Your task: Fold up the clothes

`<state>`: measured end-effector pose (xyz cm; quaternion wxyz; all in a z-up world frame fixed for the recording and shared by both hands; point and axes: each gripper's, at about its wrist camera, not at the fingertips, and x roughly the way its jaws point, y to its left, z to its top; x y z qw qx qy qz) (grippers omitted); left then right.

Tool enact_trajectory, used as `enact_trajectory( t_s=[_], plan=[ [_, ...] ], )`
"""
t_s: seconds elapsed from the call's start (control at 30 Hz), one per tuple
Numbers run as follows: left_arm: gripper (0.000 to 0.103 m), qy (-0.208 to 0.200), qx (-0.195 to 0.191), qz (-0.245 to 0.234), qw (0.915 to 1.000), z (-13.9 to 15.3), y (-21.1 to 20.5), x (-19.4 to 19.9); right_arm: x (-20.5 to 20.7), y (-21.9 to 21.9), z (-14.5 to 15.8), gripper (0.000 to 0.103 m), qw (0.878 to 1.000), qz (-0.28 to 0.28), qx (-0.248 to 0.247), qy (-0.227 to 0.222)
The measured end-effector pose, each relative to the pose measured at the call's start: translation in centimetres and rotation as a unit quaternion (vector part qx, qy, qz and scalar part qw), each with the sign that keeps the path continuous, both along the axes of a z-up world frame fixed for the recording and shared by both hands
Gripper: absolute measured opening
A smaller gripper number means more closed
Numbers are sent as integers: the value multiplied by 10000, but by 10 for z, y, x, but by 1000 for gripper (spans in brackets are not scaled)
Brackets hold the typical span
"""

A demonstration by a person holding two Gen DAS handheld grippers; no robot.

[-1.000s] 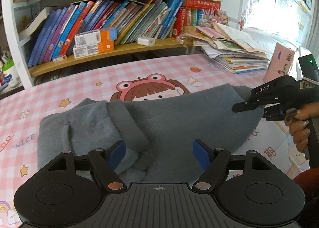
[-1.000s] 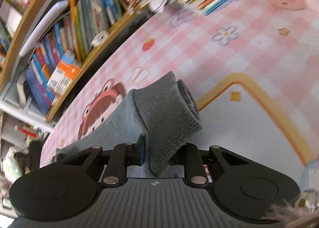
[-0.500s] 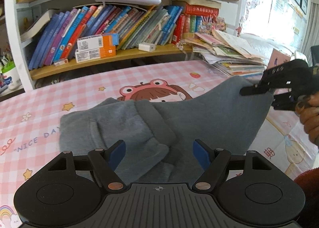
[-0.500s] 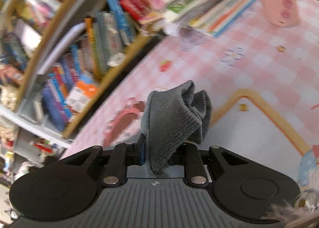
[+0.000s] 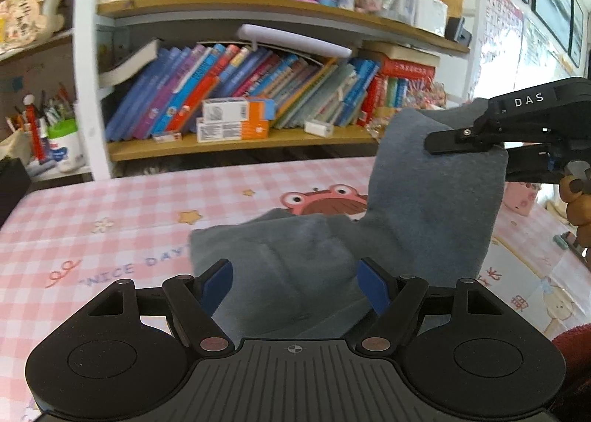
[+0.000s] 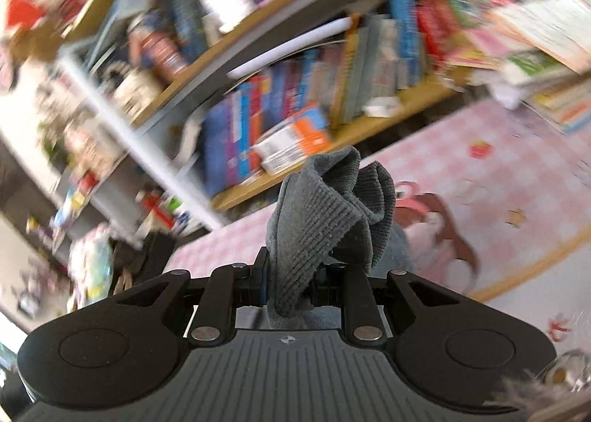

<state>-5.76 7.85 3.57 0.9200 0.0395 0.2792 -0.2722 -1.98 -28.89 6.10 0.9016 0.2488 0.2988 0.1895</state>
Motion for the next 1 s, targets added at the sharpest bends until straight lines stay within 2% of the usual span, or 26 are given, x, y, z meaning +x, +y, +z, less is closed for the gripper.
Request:
enact_trajectory(
  t_s=[0.2, 0.33, 0.5, 0.57, 0.7, 0.87, 1.0],
  plan=[
    [76, 22, -92, 277, 9996, 3, 38, 3, -1, 62, -1, 18, 9960, 643, -599, -135],
    [76, 53, -127, 410, 9991, 3, 59, 6, 1, 93, -11, 19, 9909, 896, -1003, -4],
    [78, 61, -96, 447, 9989, 4, 80, 9, 4, 117, -25, 24, 9867, 1031, -1238, 206],
    [87, 89, -101, 498, 9987, 4, 86, 11, 6, 128, -31, 27, 9853, 1074, -1295, 298],
    [87, 166, -185, 558, 9981, 3, 97, 15, 9, 138, -39, 33, 9836, 1123, -1335, 464],
    [87, 193, -250, 556, 9980, 2, 104, 19, 11, 144, -45, 52, 9826, 1230, -1253, 613],
    [87, 94, -328, 542, 9979, 4, 106, 20, 5, 147, -40, 60, 9823, 1480, -1057, 449]
  ],
)
